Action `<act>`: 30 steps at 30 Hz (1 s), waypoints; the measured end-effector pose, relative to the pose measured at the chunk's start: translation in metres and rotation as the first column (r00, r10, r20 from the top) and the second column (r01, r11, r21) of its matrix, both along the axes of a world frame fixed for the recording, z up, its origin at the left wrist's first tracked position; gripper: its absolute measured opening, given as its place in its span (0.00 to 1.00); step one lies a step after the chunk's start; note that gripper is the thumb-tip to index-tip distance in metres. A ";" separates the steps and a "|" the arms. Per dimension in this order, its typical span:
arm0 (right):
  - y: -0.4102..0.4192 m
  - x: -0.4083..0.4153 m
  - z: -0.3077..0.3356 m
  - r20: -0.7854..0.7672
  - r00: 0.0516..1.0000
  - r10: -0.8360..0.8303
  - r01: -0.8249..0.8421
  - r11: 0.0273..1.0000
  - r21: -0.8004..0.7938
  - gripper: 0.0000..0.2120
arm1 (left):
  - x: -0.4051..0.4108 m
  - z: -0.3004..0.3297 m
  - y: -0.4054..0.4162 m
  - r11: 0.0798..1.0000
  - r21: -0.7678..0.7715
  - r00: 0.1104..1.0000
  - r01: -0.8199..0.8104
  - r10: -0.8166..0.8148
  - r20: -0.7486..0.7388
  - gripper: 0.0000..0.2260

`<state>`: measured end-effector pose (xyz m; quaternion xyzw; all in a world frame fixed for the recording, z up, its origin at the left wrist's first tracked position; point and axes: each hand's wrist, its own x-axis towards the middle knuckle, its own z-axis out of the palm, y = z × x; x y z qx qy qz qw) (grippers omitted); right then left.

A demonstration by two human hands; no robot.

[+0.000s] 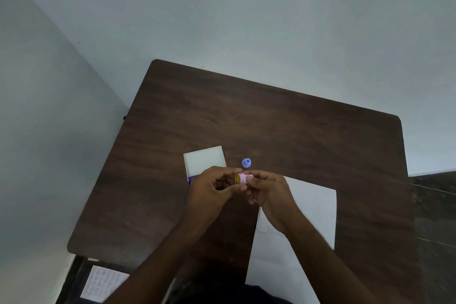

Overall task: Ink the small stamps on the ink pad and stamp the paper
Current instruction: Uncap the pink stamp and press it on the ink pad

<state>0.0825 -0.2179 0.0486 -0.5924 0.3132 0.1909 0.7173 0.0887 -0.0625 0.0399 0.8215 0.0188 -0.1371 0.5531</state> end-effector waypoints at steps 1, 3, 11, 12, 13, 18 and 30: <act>0.001 -0.001 0.000 -0.003 1.000 -0.011 0.011 1.000 0.023 0.04 | -0.001 0.001 0.000 1.000 0.012 1.000 -0.006 0.006 0.014 0.20; 0.002 -0.001 -0.001 -0.005 1.000 -0.022 0.022 0.998 0.066 0.05 | -0.003 0.002 0.001 1.000 0.022 0.999 -0.003 0.002 0.049 0.20; -0.002 0.001 0.000 0.000 1.000 -0.009 0.009 0.999 0.043 0.11 | 0.000 0.000 0.007 1.000 0.005 0.999 0.014 -0.014 0.039 0.16; -0.002 0.003 0.000 -0.003 1.000 -0.010 0.010 0.999 0.039 0.10 | 0.000 -0.001 0.009 1.000 0.000 0.999 0.011 -0.011 0.031 0.16; -0.001 0.003 0.000 -0.008 1.000 -0.013 0.013 0.999 0.037 0.09 | -0.001 -0.002 0.011 1.000 -0.006 1.000 0.003 -0.003 0.026 0.15; 0.007 0.006 -0.003 -0.030 0.999 0.016 -0.014 0.999 0.046 0.07 | -0.006 -0.012 0.029 0.977 -0.171 0.990 -0.124 0.109 -0.094 0.11; 0.036 0.010 -0.019 -0.052 0.988 0.143 -0.134 0.979 0.156 0.07 | -0.041 -0.061 0.104 0.902 -0.079 0.897 -0.423 0.405 -0.176 0.11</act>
